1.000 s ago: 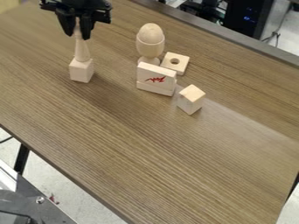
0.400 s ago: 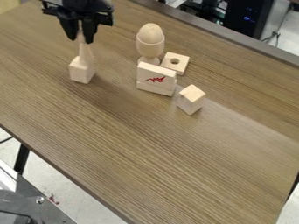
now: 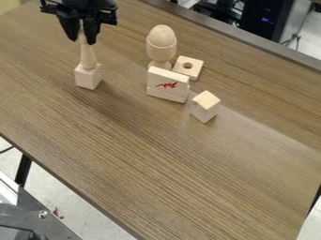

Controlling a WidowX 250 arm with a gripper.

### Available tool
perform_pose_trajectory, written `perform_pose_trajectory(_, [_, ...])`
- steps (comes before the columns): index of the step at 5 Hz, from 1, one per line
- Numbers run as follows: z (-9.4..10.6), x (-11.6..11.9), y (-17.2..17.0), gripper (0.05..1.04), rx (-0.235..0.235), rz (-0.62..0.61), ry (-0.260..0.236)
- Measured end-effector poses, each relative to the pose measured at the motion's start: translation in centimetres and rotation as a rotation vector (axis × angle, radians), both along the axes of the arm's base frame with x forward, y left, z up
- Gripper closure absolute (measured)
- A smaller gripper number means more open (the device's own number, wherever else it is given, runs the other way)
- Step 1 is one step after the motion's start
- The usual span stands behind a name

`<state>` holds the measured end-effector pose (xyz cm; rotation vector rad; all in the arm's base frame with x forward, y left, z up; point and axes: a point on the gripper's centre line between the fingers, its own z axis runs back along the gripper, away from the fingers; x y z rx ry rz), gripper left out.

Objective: Put the thing to the top of cube arch

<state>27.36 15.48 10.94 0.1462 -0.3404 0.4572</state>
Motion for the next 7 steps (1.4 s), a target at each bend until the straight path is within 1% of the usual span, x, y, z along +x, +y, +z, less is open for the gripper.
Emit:
perform_pose_trajectory(1, [0.01,-0.03,0.09,0.766,0.002,-0.003,0.000])
perform_pose_trajectory(2, [-0.47,0.05,0.22,0.766,0.001,-0.003,0.008])
perform_pose_trajectory(4, [-0.50,0.15,0.17,0.763,-0.002,-0.007,0.003])
perform_pose_trajectory(5, [-0.44,0.17,0.18,0.720,-0.001,-0.005,0.000])
perform_pose_trajectory(7, [-0.50,0.20,0.07,0.116,-0.006,-0.009,0.002])
